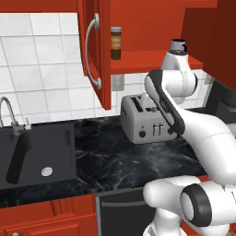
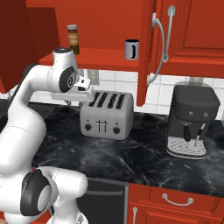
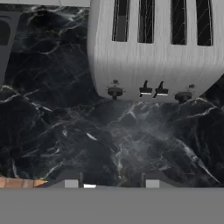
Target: Take the cinnamon bottle from the cabinet and place it on the dining table, next to the plate with the cupcake. Then take the chocolate from the dining counter and place it on the cupcake plate.
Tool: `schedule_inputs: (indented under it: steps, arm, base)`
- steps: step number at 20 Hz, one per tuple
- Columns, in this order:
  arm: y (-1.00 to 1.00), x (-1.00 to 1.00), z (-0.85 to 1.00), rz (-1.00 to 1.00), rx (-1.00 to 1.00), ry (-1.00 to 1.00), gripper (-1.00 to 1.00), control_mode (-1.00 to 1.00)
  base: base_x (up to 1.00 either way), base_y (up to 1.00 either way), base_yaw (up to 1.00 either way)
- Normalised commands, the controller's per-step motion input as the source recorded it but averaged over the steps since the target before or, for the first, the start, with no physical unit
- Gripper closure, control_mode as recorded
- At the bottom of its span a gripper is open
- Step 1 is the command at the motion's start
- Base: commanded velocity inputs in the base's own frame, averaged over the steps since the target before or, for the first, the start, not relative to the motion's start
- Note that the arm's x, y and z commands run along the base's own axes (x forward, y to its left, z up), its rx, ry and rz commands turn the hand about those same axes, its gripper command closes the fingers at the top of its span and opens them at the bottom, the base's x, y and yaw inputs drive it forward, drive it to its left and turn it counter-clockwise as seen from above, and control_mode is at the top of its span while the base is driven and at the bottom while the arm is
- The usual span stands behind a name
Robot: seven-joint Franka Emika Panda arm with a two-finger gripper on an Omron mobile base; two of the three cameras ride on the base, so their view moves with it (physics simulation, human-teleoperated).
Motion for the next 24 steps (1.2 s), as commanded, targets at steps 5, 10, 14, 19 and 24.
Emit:
schedule_inputs:
  steps: [5,10,14,19,24]
  arm:
    - [-0.02,0.0,0.0,0.0,0.0,0.0,-1.0,-1.0]
    - [0.04,0.07,0.29,-0.08,-0.02,-0.14,-1.0,-1.0]
    - [0.36,0.0,0.72,-0.08,-0.05,-0.32,-1.0,-1.0]
    - [0.47,0.0,0.93,-0.05,-0.03,-0.29,-1.0,-1.0]
    - [0.18,0.07,0.79,0.0,0.0,-0.18,-1.0,-1.0]
  base:
    - [0.0,0.0,0.0]
    - [0.0,0.0,0.0]
    - [0.0,0.0,0.0]
    - [0.0,0.0,0.0]
    - [0.0,0.0,0.0]
